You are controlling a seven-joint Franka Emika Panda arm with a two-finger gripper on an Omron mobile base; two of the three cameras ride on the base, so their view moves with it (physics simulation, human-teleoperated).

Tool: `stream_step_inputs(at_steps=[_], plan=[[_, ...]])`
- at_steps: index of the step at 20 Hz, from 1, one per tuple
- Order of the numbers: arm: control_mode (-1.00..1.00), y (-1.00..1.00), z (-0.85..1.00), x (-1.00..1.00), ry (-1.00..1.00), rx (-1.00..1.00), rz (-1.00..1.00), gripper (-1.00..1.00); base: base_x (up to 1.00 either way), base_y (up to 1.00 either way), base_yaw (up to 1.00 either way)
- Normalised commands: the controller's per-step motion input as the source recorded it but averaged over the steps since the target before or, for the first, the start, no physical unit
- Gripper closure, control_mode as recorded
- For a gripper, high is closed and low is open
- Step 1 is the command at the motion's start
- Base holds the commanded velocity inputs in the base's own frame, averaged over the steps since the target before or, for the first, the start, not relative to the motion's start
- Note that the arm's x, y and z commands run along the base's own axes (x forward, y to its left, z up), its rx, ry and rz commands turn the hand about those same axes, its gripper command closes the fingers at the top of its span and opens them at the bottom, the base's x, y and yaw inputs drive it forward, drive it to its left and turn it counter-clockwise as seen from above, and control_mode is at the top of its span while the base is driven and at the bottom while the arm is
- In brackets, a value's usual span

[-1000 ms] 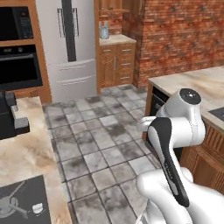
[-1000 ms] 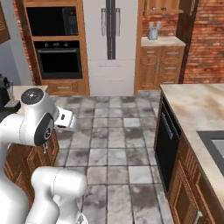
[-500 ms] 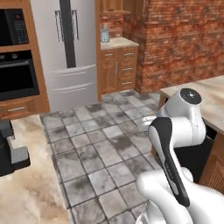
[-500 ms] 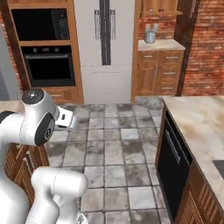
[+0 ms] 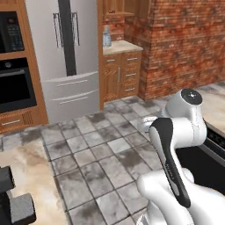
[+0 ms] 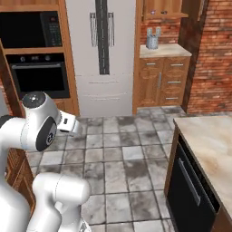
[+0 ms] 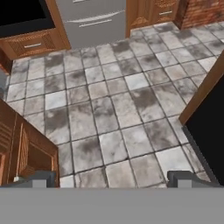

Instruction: Pick the avocado and bread from the counter and place them on the plate. Then pick the jam from the cabinet and place it next to the plate. Lastly close the cabinet door.

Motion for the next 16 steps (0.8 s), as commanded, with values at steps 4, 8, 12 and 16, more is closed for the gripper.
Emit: stream_step_inputs(at_steps=[4,8,12,16], plan=[[1.0,0.0,0.0,0.0,0.0,0.0,0.0,-1.0,0.83,0.32,-0.1],[1.0,0.0,0.0,0.0,0.0,0.0,0.0,-1.0,0.8,0.25,-0.08],[1.0,0.0,0.0,0.0,0.0,0.0,0.0,-1.0,0.75,0.14,-0.06],[1.0,0.0,0.0,0.0,0.0,0.0,0.0,-1.0,0.7,0.0,0.0]])
